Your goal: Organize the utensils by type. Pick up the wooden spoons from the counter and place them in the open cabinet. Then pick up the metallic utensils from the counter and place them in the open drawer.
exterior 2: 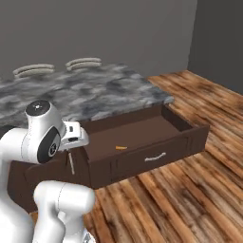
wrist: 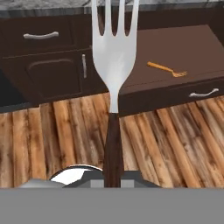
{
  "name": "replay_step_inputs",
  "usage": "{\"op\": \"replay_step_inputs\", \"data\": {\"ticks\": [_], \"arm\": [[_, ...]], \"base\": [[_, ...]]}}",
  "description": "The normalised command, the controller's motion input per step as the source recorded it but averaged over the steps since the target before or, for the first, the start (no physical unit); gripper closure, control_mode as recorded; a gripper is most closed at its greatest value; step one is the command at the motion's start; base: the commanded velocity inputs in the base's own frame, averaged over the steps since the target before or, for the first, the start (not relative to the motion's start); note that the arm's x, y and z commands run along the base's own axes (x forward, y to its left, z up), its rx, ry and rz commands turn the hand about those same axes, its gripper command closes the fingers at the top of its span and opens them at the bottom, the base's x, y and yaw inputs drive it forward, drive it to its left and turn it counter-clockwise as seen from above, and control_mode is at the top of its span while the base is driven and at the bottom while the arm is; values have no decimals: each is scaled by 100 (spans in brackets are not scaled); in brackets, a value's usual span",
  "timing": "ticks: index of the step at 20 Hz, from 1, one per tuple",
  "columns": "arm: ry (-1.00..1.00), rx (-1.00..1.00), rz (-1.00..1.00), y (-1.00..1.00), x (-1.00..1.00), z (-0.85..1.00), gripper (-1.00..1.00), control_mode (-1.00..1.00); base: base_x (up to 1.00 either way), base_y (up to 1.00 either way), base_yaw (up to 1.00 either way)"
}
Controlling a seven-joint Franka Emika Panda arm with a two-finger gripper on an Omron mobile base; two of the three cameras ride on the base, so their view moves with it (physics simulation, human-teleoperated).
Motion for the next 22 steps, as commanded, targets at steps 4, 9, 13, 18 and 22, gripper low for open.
{"op": "replay_step_inputs", "data": {"ticks": [4, 9, 13, 18, 22], "arm": [[0, 0, 0, 0, 0, 0, 100, 100], [0, 0, 0, 0, 0, 0, 100, 100], [0, 0, 0, 0, 0, 0, 100, 100], [0, 0, 0, 0, 0, 0, 100, 100], [0, 0, 0, 0, 0, 0, 100, 100]], "base": [[10, 89, -42], [-2, 81, -49], [24, 83, -45], [50, 78, -38], [55, 74, -35]]}}
